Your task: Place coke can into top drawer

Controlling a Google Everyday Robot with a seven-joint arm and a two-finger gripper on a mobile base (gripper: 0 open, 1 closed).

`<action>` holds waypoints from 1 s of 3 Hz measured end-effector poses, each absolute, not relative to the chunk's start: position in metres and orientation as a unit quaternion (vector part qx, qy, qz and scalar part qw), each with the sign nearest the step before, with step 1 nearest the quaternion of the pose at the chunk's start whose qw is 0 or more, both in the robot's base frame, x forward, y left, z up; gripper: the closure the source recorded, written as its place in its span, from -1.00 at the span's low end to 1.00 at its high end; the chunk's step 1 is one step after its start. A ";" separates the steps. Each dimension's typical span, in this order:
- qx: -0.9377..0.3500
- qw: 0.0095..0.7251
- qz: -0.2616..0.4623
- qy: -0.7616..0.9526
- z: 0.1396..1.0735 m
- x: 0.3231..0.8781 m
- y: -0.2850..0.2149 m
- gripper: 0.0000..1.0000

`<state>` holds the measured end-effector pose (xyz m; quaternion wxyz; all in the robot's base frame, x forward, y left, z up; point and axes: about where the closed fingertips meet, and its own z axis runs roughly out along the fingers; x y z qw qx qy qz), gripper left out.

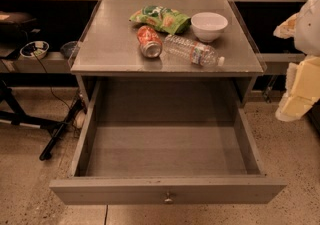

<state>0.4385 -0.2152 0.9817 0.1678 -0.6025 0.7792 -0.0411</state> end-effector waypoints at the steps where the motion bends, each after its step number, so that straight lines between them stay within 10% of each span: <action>1: -0.602 0.168 -0.041 0.779 0.982 0.439 -0.215 -1.00; 3: -0.565 0.171 -0.034 0.806 0.999 0.458 -0.189 -1.00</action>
Offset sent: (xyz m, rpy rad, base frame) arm 0.0179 0.0071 0.0106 0.0681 0.0030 -0.0603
